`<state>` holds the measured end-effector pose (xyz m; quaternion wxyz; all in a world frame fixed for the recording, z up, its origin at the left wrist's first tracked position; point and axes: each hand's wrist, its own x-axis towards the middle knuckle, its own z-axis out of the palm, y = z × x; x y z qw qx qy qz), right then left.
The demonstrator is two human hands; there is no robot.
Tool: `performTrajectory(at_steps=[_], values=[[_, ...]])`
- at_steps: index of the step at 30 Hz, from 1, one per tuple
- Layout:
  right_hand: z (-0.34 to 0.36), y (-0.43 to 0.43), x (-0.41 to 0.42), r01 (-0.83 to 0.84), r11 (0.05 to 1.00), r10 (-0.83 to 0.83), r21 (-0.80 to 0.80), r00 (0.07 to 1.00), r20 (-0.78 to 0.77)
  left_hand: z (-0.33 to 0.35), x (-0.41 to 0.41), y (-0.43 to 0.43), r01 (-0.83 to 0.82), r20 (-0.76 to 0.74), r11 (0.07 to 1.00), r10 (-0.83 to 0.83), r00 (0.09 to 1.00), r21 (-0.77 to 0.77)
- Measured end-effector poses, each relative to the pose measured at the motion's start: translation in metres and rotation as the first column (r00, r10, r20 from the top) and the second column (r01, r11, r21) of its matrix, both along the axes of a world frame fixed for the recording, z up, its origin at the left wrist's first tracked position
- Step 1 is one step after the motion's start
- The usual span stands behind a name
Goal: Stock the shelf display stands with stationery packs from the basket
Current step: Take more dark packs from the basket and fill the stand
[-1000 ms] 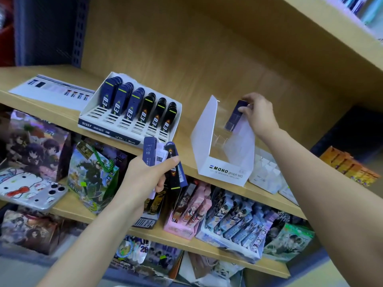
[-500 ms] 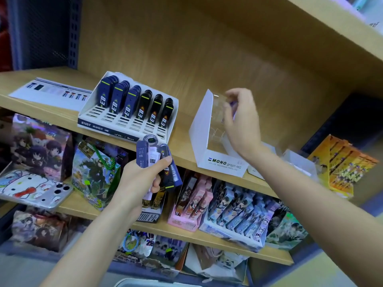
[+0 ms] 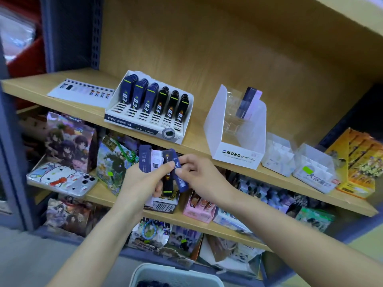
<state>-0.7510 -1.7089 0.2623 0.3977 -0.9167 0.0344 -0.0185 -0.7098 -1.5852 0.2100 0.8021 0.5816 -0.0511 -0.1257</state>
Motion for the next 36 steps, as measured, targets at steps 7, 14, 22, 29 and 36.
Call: performTrajectory(at_steps=[7,14,22,29,36], values=[[0.009,0.007,0.002,0.068,0.997,-0.068,0.037,0.998,0.015,-0.006,0.006,0.018,-0.129,0.038,0.99,0.127,0.991,0.061],[0.022,0.018,0.012,-0.074,0.983,0.061,0.169,0.995,0.081,-0.008,0.006,0.039,-0.143,0.004,0.988,0.143,0.99,0.061],[0.046,0.027,0.046,-0.019,1.0,0.019,-0.002,0.977,0.214,-0.012,0.011,0.066,-0.172,-0.005,0.982,0.172,0.985,0.075],[0.053,0.039,0.078,0.049,0.986,-0.103,0.158,0.927,0.36,-0.009,0.016,0.075,-0.211,-0.044,0.977,0.212,0.976,0.02],[0.067,0.064,0.118,0.088,0.996,-0.054,-0.029,0.804,0.592,-0.008,0.02,0.082,-0.224,-0.038,0.975,0.224,0.974,-0.002]])
